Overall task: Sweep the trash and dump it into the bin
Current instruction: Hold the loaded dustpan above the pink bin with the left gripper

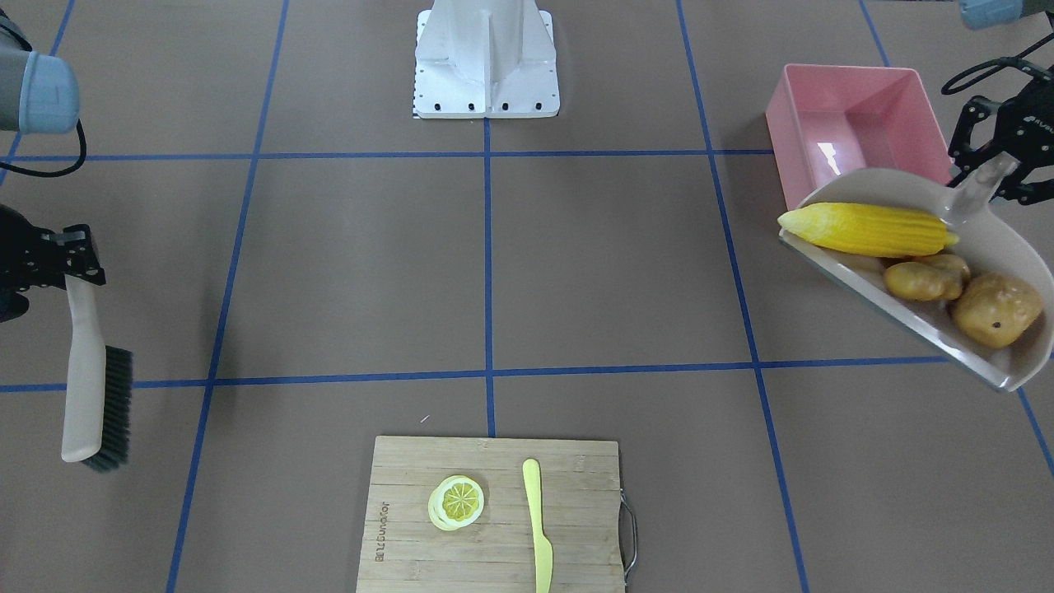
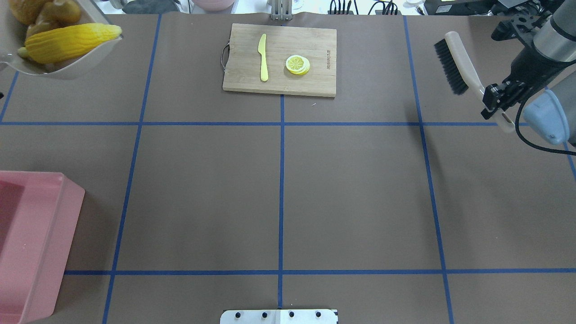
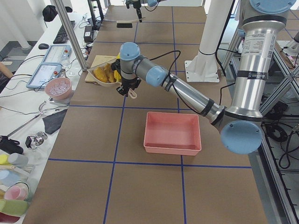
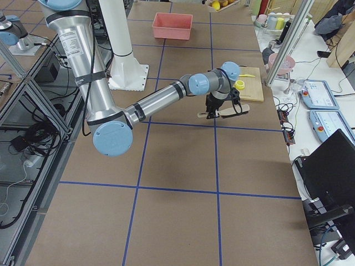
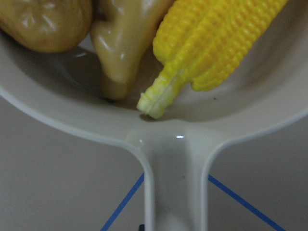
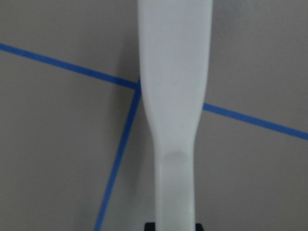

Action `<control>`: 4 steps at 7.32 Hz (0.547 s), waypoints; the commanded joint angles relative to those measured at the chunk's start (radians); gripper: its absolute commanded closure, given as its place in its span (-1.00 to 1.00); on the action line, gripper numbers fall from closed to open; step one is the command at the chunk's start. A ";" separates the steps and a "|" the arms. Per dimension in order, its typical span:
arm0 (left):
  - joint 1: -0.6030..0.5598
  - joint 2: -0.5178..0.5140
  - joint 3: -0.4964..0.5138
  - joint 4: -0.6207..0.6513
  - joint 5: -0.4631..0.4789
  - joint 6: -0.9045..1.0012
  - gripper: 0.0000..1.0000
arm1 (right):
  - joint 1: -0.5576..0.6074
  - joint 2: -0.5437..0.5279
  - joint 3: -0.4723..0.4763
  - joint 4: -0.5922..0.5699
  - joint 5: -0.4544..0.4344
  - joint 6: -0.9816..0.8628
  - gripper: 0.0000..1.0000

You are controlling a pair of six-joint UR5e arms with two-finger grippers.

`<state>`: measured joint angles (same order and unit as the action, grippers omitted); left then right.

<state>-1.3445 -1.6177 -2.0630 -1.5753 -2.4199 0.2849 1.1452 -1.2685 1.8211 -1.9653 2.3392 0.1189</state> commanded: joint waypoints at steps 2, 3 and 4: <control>-0.111 0.275 -0.123 -0.035 -0.036 0.095 1.00 | -0.002 -0.176 0.046 -0.087 -0.057 -0.082 1.00; -0.152 0.324 -0.129 -0.045 -0.065 0.137 1.00 | 0.004 -0.224 0.041 -0.086 -0.055 -0.070 1.00; -0.172 0.407 -0.159 -0.046 -0.067 0.173 1.00 | 0.019 -0.265 0.040 -0.054 -0.063 -0.042 1.00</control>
<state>-1.4822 -1.3061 -2.1911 -1.6152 -2.4716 0.4105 1.1506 -1.4749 1.8641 -2.0458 2.2830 0.0521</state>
